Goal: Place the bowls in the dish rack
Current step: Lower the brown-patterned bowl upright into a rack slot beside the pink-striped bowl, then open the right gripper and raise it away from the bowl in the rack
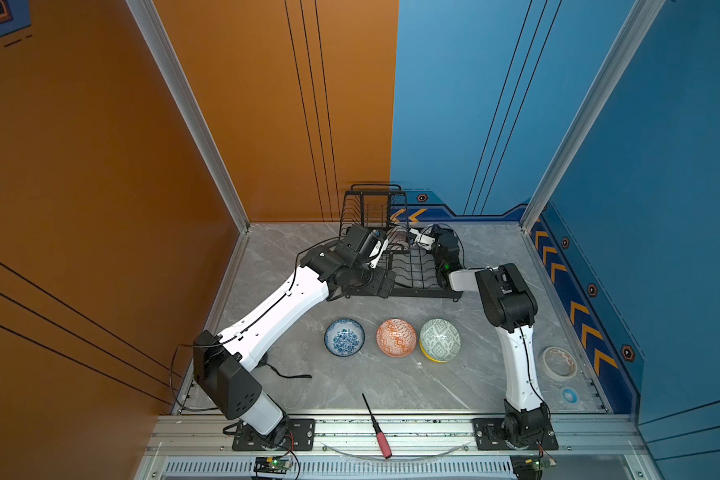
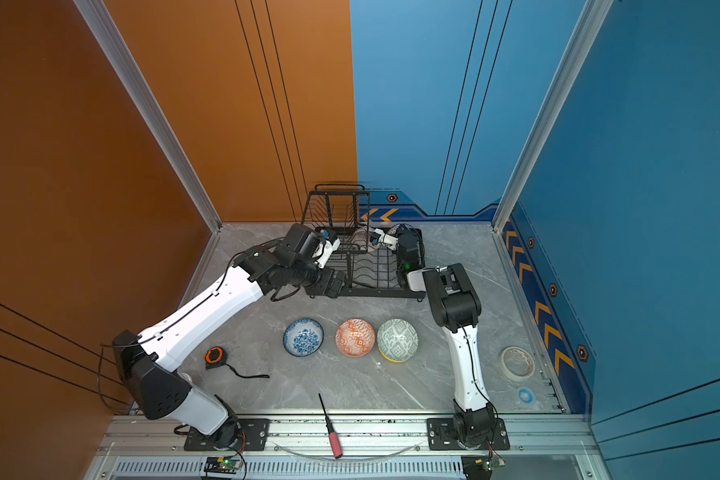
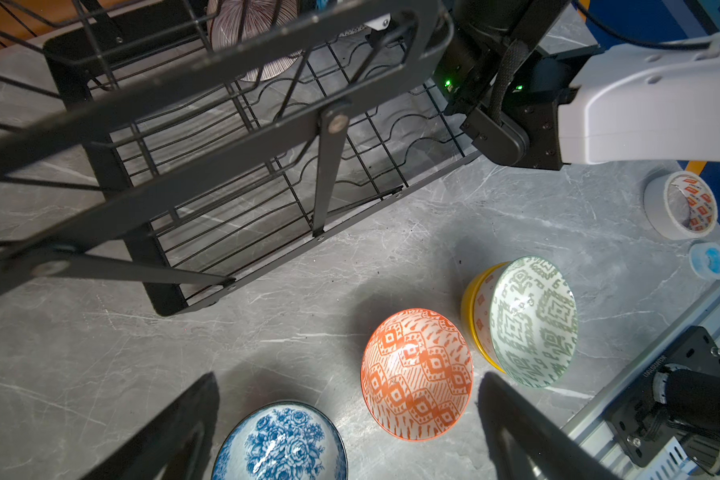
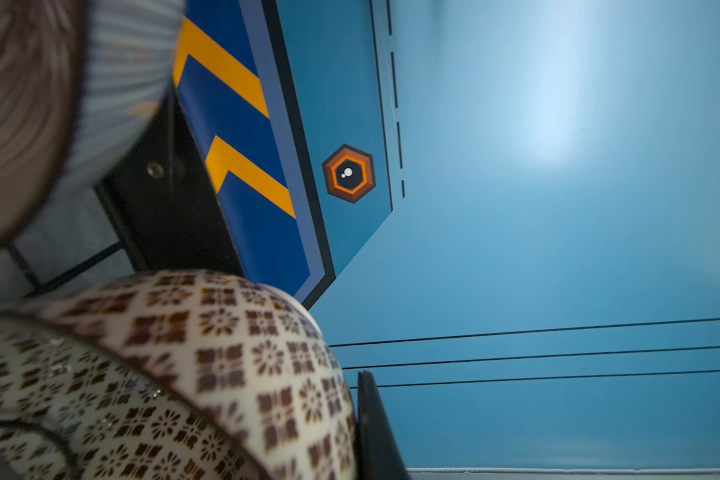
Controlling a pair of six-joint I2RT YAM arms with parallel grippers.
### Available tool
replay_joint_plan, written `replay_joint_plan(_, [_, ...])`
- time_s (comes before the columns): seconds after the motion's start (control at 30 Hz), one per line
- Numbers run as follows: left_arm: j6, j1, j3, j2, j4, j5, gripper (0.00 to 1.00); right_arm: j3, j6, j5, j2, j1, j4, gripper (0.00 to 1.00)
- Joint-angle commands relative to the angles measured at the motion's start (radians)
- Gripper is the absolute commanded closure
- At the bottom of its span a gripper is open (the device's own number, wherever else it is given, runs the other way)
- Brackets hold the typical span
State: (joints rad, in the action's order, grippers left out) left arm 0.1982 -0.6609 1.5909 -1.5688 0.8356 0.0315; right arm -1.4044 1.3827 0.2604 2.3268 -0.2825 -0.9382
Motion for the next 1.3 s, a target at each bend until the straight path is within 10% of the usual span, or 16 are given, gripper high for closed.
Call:
replay_joint_plan(0.0, [-0.006,0.007,-0.015,0.030,0.018,0.005,0.02,0.003,-0.030,-0.010,-0.015,-0.007,-0.032,1.00])
replay_joint_plan(0.33, [-0.005,0.006,-0.021,0.036,0.017,0.002,0.02,-0.003,-0.067,-0.020,-0.038,-0.007,-0.010,1.00])
replay_joint_plan(0.73, [0.001,0.004,-0.016,0.021,0.017,0.006,0.02,-0.003,-0.093,-0.036,-0.064,-0.003,0.004,0.71])
replay_joint_plan(0.87, [0.002,-0.001,-0.015,0.021,0.017,0.002,0.02,0.001,-0.103,-0.037,-0.076,-0.001,-0.001,0.53])
replay_joint_plan(1.0, [0.004,0.000,-0.020,0.026,0.017,-0.002,0.02,0.024,-0.126,-0.050,-0.114,0.001,0.011,0.01])
replay_joint_plan(1.27, [0.019,-0.003,-0.011,0.023,0.017,-0.014,0.02,0.108,-0.194,-0.019,-0.235,-0.001,0.080,0.00])
